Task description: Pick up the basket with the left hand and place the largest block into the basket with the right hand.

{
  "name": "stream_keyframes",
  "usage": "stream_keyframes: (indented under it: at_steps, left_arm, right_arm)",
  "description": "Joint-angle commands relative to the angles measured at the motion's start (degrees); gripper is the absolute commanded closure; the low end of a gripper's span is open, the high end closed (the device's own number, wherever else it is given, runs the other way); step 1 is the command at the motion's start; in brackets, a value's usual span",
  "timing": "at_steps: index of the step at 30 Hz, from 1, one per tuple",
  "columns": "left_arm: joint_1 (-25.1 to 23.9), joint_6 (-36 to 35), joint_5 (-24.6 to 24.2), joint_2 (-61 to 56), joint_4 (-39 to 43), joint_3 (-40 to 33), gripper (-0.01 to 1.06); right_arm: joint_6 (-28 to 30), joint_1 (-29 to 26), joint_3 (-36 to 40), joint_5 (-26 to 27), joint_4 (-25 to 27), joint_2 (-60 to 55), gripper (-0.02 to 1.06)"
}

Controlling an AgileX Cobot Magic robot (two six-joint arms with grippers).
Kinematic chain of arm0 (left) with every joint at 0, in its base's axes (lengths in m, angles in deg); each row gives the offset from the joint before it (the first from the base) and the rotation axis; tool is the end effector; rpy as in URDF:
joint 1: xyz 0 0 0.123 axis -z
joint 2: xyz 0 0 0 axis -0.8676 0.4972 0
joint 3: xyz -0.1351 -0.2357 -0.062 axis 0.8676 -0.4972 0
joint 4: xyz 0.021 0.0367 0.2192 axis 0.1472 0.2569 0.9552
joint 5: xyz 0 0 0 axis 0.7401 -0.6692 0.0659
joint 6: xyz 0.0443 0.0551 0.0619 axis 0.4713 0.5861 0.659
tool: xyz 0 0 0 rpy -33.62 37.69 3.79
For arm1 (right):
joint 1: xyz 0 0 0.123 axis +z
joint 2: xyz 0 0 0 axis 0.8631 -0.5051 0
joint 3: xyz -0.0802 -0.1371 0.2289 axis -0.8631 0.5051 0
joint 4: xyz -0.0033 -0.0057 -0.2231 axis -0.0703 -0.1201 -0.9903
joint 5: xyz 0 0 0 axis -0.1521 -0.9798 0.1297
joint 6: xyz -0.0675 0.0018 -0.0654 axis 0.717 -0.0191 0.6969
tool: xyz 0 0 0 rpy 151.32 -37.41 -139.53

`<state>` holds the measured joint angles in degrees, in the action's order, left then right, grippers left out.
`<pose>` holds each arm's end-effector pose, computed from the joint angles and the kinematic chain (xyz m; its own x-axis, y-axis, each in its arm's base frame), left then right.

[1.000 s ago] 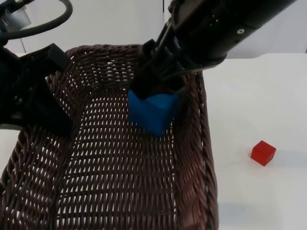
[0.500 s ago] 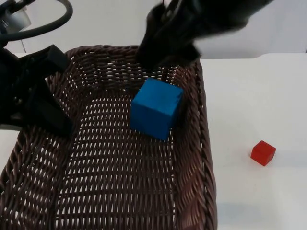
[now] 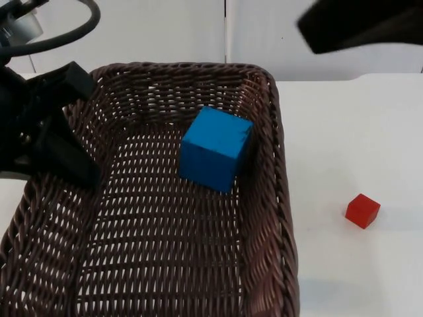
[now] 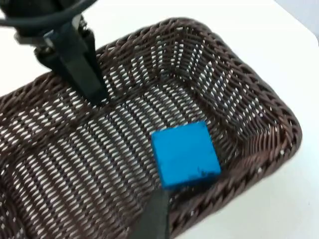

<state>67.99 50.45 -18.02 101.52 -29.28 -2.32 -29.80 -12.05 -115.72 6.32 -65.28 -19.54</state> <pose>0.2120 -0.0777 0.2312 -0.9776 -0.0224 -0.2090 0.0953 0.8391 -0.5356 0.1483 0.1672 0.3515 -0.2766 -0.5597 -0.7812 -0.8170 0.5649 -0.1155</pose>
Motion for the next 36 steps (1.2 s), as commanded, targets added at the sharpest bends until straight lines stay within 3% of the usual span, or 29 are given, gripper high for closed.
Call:
stream_keyframes:
  at_steps: [1,12,16,28,36]
  left_arm:
    - [0.2,-0.2,-0.3,-0.8,-2.0,-0.1,1.05]
    - [0.2,-0.2,-0.3,-0.8,-2.2,-0.1,1.05]
    - [0.2,2.8,-0.3,-0.8,-2.1,-0.1,1.05]
    - [0.2,2.9,7.0,0.1,-1.9,0.2,1.05]
    - [0.2,5.1,7.3,8.3,-2.5,4.8,1.05]
  right_arm:
    - [-0.5,0.3,1.3,1.4,-0.3,2.2,0.24]
    - [-2.9,0.3,2.5,1.6,-0.2,5.7,0.24]
    - [-2.9,0.3,2.5,1.6,-0.1,5.7,0.24]
    - [-2.9,0.3,2.5,1.2,-0.1,5.7,0.24]
    - [-2.9,0.3,2.5,1.2,-0.1,5.7,0.24]
